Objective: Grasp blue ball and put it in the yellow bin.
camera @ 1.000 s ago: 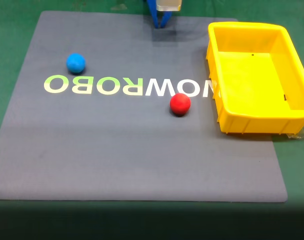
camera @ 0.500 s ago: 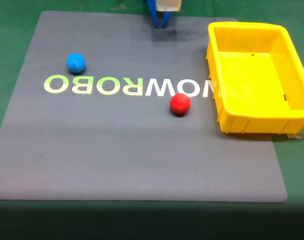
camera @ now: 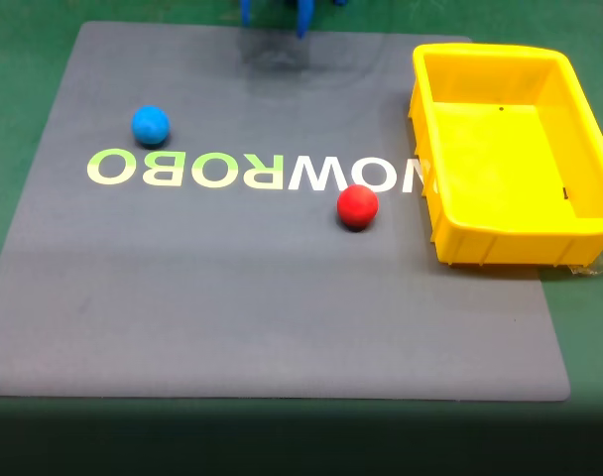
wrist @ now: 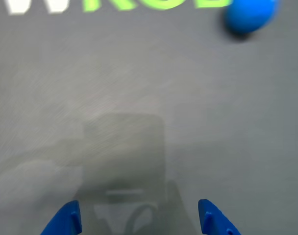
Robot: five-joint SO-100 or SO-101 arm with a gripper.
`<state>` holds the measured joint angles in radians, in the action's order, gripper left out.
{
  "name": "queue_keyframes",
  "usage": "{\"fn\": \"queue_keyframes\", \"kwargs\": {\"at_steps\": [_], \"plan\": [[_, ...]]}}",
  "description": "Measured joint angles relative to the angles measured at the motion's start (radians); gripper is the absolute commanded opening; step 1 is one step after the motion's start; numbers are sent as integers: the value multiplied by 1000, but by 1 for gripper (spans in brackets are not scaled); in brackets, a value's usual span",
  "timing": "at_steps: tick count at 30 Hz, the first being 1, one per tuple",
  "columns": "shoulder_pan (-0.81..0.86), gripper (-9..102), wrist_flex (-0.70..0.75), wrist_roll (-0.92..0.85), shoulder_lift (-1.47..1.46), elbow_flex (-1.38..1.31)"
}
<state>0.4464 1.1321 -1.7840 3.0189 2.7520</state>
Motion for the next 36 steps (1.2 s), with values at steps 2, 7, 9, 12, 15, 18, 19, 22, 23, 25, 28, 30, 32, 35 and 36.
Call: {"fn": "queue_keyframes", "kwargs": {"at_steps": [2,7,9,12,15,18,19,22,23,25,28,30,32,35,36], "plan": [[31,27,-35,0,-124,-81],[86,27,-132,0,-439,-281],[103,27,-178,0,-545,-337],[124,27,-233,0,-690,-414],[135,28,-278,-2,-813,-472],[140,29,-304,-2,-920,-537],[141,29,-311,-2,-953,-558],[143,29,-327,-2,-1048,-623],[143,30,-331,-2,-1077,-643],[146,30,-339,-2,-1140,-687],[149,30,-344,-2,-1230,-762],[153,30,-344,-2,-1290,-815],[158,30,-344,-2,-1344,-864],[169,31,-344,-2,-1419,-937],[173,31,-344,-6,-1440,-957]]}}
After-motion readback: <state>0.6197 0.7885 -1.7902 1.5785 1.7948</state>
